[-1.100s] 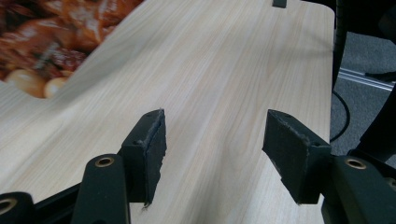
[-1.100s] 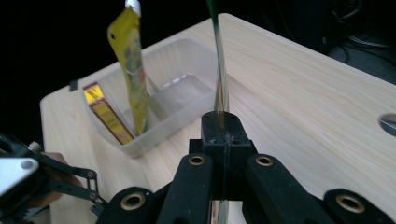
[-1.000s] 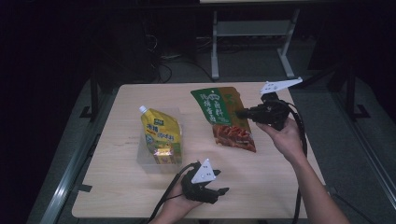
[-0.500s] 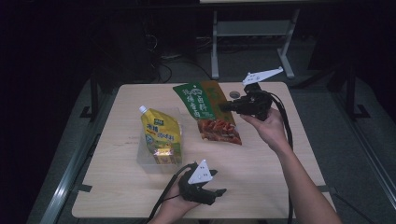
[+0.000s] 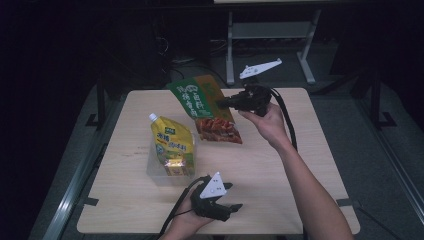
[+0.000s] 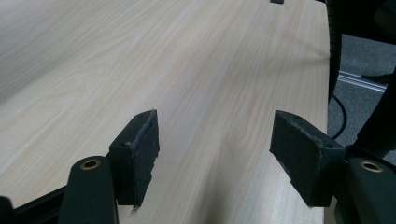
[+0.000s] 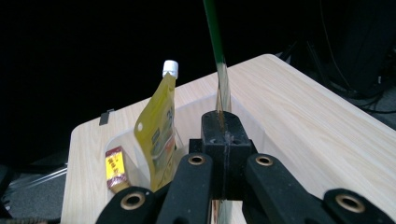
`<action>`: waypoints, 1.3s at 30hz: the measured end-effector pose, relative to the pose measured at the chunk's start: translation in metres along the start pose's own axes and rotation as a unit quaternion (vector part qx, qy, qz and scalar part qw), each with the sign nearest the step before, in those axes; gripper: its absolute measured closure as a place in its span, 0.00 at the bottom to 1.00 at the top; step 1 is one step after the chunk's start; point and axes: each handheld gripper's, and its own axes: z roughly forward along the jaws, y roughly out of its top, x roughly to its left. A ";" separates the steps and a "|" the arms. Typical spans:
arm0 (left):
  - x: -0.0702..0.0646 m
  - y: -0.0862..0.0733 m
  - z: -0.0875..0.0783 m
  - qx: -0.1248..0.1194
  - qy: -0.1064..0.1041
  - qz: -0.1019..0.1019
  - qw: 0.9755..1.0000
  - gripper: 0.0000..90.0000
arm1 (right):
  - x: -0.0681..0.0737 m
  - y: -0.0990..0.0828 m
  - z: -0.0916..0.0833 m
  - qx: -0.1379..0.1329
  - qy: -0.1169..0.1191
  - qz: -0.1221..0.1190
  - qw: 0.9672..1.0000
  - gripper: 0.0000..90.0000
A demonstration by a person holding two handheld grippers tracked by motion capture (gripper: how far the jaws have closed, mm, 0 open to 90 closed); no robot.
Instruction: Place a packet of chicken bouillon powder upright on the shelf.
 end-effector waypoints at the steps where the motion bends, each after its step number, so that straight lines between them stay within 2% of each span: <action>1: 0.000 0.000 0.000 0.001 0.000 0.000 1.000 0.36 | -0.001 0.001 0.003 -0.001 -0.001 -0.001 1.000 1.00; 8: 0.002 -0.001 -0.001 0.005 0.003 0.005 1.000 0.35 | -0.008 0.009 0.031 0.000 0.013 0.004 1.000 1.00; 12: 0.001 -0.001 -0.002 0.004 -0.003 0.006 1.000 0.35 | -0.009 0.011 0.047 -0.006 0.016 0.013 1.000 1.00; 17: 0.001 -0.001 -0.003 0.001 -0.007 0.000 1.000 0.35 | -0.010 0.013 0.071 -0.002 0.018 0.017 1.000 1.00; 24: -0.001 -0.001 -0.004 0.001 -0.009 0.004 1.000 0.35 | -0.012 0.010 0.100 0.004 0.025 0.027 0.999 1.00; 31: -0.001 0.000 -0.005 -0.003 -0.011 0.004 1.000 0.35 | -0.014 0.004 0.119 0.019 0.023 0.035 0.999 1.00; 39: 0.000 0.001 -0.005 -0.004 -0.011 0.005 1.000 0.35 | -0.012 0.003 0.127 0.026 0.028 0.036 0.999 1.00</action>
